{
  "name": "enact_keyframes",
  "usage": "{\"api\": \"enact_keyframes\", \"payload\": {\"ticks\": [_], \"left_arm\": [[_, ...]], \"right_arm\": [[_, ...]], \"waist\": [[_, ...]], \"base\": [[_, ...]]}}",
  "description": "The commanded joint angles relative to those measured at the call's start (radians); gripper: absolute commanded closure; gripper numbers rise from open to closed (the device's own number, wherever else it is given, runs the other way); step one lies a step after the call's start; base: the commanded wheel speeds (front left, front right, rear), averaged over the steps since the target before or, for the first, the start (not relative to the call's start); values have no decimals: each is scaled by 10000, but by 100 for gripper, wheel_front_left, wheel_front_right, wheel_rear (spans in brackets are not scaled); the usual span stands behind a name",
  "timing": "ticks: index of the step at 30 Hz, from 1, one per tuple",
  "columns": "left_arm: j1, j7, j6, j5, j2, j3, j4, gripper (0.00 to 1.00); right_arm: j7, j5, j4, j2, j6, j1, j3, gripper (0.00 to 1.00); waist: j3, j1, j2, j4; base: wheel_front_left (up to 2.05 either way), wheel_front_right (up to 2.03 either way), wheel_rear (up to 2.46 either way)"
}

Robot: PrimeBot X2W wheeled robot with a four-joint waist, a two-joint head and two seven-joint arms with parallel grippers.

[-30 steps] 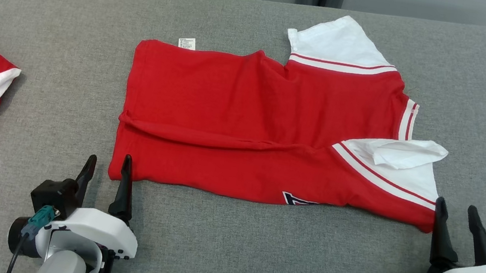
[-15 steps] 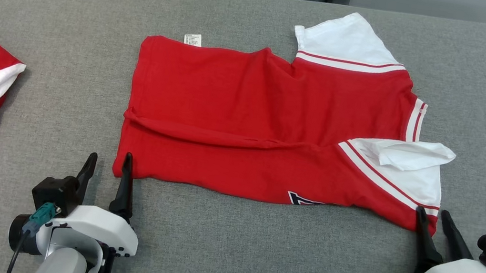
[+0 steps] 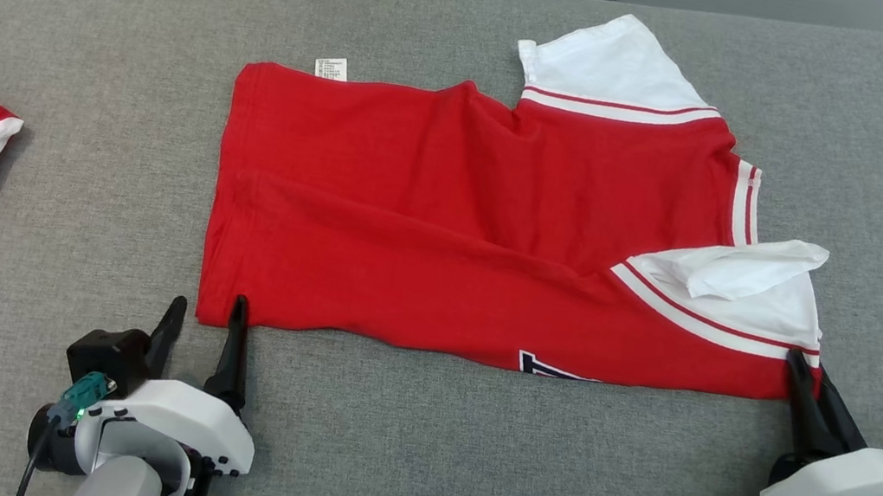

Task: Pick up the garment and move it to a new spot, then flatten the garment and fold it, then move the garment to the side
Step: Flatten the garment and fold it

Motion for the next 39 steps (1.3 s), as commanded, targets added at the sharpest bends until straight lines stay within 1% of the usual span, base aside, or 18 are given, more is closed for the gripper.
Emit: {"api": "enact_keyframes", "payload": {"ticks": [1,7,9,10,11,12,15,17,23,27,31,35,39], "left_arm": [[-97,0,53,-34,50,10,67,0],[-375,28,51,-298,42,-118,752,0],[-485,29,17,-159,39,-197,852,0],[-497,29,-80,-175,37,-237,904,11],[-524,29,-148,-64,36,-312,958,68],[-536,31,-251,-64,31,-380,1000,100],[-513,36,-543,-225,8,-518,1025,100],[-485,25,-603,-252,28,-462,897,100],[-239,-1,-427,-78,57,123,-81,100],[173,-1,-474,142,63,455,-467,100],[795,-3,-541,235,65,572,-542,100],[1641,-4,-473,104,68,585,-468,100],[2363,-9,-418,88,71,469,-368,100]], "right_arm": [[-1,-103,-43,-47,-21,-101,-10,100],[-3,-111,-188,-106,-13,-326,210,100],[-2,-69,-211,-116,-13,-368,222,100],[-2,-59,-225,-125,-13,-369,221,100],[-2,-52,-227,-131,-13,-369,227,100],[-2,-39,-229,-131,-13,-375,233,100],[-2,47,-221,-112,-13,-412,200,100],[-2,64,-188,-106,-13,-441,152,100],[-1,199,-155,-199,-13,-690,-72,100],[-2,292,28,-320,-15,-726,33,100],[-2,582,282,-417,-15,-299,420,100],[-2,1049,503,-492,-15,478,844,100],[-2,1564,629,-541,-16,1432,1163,100]], "waist": [[11,0,0,-18],[53,0,0,-80],[64,0,0,-81],[67,0,0,-77],[68,0,0,-71],[69,0,0,-65],[49,0,0,-38],[23,0,0,-10],[-312,0,0,99],[-869,0,0,158],[-1662,0,0,217],[-2492,0,0,282],[-2872,0,0,351]], "base": [[0,0,0],[0,0,0],[0,0,0],[0,0,0],[0,0,0],[0,0,0],[0,0,0],[0,0,0],[0,0,0],[0,0,0],[0,0,0],[0,0,0],[0,0,0]]}}
